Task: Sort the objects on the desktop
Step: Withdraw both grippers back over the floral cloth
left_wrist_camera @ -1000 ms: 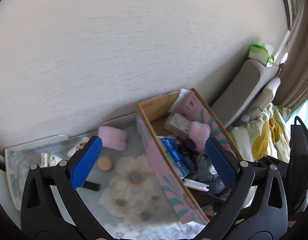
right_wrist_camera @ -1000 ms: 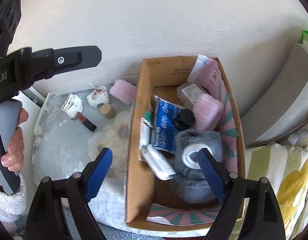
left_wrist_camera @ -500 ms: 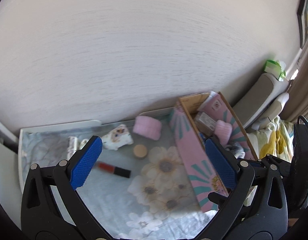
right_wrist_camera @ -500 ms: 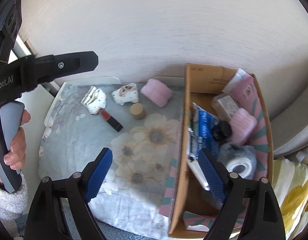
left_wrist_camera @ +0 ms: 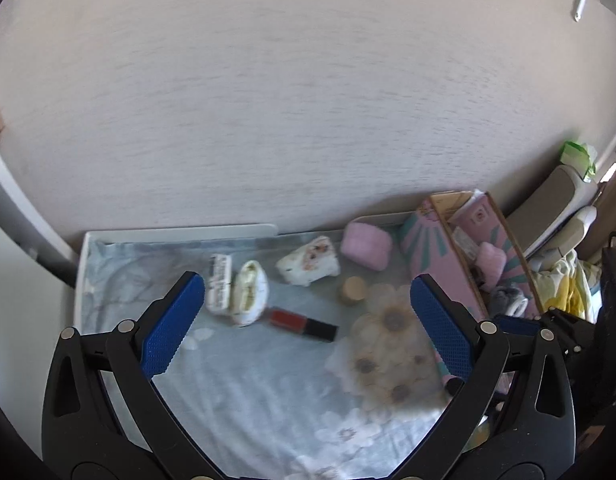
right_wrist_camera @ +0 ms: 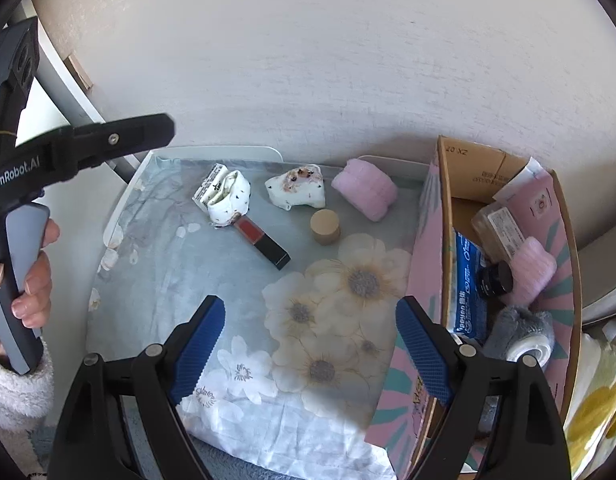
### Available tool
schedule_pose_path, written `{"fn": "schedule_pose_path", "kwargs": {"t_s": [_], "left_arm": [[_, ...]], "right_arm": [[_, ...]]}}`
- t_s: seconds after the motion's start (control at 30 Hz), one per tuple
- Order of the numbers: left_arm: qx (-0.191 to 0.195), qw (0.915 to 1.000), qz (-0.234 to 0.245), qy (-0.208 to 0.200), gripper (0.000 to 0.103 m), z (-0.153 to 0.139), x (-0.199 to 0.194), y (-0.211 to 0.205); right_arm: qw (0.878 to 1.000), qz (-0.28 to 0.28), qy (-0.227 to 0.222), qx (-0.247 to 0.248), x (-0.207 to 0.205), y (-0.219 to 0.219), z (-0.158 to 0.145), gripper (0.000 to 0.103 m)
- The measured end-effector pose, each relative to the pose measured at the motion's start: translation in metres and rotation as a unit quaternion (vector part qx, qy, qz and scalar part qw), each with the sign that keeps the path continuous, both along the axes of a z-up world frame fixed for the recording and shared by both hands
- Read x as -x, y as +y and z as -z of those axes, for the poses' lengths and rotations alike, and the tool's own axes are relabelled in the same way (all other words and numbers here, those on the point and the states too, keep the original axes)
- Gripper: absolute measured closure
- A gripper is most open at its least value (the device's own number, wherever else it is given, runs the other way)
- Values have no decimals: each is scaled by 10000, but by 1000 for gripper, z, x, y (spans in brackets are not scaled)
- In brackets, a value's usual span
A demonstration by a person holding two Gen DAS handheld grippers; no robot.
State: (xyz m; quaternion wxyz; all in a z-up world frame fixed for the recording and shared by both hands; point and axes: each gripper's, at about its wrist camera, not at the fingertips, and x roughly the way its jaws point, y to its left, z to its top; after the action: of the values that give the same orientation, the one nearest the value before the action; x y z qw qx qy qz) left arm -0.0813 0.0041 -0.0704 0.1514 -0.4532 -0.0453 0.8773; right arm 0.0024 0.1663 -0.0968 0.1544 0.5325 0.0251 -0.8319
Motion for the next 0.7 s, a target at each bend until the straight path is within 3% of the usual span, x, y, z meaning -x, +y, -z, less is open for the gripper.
{"fn": "schedule_pose_path", "kwargs": {"t_s": [0.17,0.37,0.47,0.63,0.7], "left_arm": [[354,9993,-72,-41,0,15,4,-33],[474,9984,-70,-286,0,46,15,-65],[494,9979,-22,-426,0,66,25,-72],[491,9967,64,-648,5,101,48,-72],[487,9961,120,-732,9,114,59,-70]], "right_arm": [[9998,-15,-110,147,3,-11,5,18],[9996,-91,-256,68,10,-30,20,18],[9994,-274,-171,-153,12,-45,34,18],[9989,-449,-111,-53,32,-56,67,18],[9980,-601,1,-170,42,-62,80,25]]}}
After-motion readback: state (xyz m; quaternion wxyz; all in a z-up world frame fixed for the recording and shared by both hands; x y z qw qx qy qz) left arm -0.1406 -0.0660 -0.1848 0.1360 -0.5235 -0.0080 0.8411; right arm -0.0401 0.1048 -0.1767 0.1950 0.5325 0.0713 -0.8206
